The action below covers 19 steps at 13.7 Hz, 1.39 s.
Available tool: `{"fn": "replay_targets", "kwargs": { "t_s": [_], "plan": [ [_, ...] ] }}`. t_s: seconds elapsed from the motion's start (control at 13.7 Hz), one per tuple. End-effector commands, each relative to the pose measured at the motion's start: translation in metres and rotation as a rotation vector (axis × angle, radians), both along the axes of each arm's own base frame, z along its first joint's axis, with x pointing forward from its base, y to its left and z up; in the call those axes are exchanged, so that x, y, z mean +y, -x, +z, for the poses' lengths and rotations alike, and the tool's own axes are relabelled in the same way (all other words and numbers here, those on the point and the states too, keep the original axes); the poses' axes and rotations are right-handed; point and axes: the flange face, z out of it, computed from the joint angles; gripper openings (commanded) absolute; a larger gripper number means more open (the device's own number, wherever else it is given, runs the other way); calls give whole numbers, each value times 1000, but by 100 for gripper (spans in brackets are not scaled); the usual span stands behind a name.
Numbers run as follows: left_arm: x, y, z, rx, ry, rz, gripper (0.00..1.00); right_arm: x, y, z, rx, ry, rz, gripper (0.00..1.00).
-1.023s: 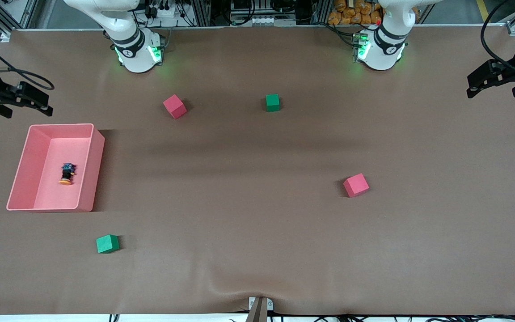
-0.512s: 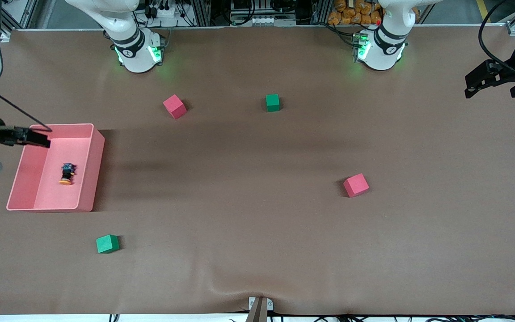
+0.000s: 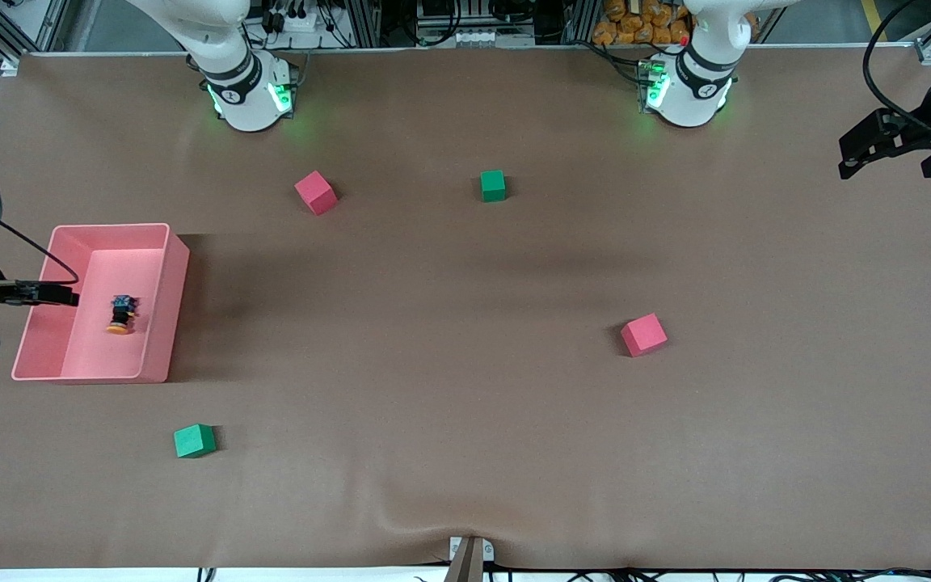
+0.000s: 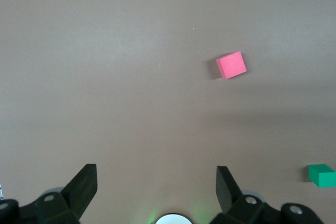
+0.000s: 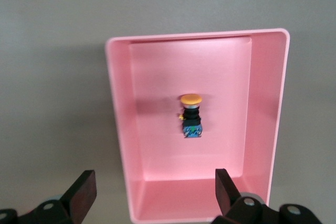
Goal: Place and upright button with both arms
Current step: 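Lower the right gripper into the bin and grasp the yellow button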
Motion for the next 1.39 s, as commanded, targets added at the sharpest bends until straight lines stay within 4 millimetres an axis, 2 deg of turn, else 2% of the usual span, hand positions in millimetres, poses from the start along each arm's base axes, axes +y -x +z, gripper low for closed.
{"fn": "replay_targets", "kwargs": {
  "t_s": [0.0, 0.07, 0.15, 0.51, 0.8, 1.17, 1.32],
  "plan": [
    [0, -2, 5, -20, -17, 11, 100, -14, 19, -39, -9, -10, 26, 100],
    [0, -3, 5, -24, -16, 11, 100, -26, 24, -58, -10, -20, 21, 100],
    [0, -3, 5, -31, -16, 12, 100, -30, 24, -79, -17, -25, 21, 100],
    [2, -5, 4, -30, -13, 14, 100, -49, 32, -142, -27, -41, 13, 100],
    [3, -6, 4, -30, -13, 16, 100, -49, 39, -175, -47, -48, 28, 100],
    [4, -6, 5, -36, -12, 17, 100, -48, 40, -199, -45, -68, 11, 100],
    [4, -7, 3, -34, -12, 17, 100, -51, 42, -205, -42, -71, 6, 92]
  ]
}}
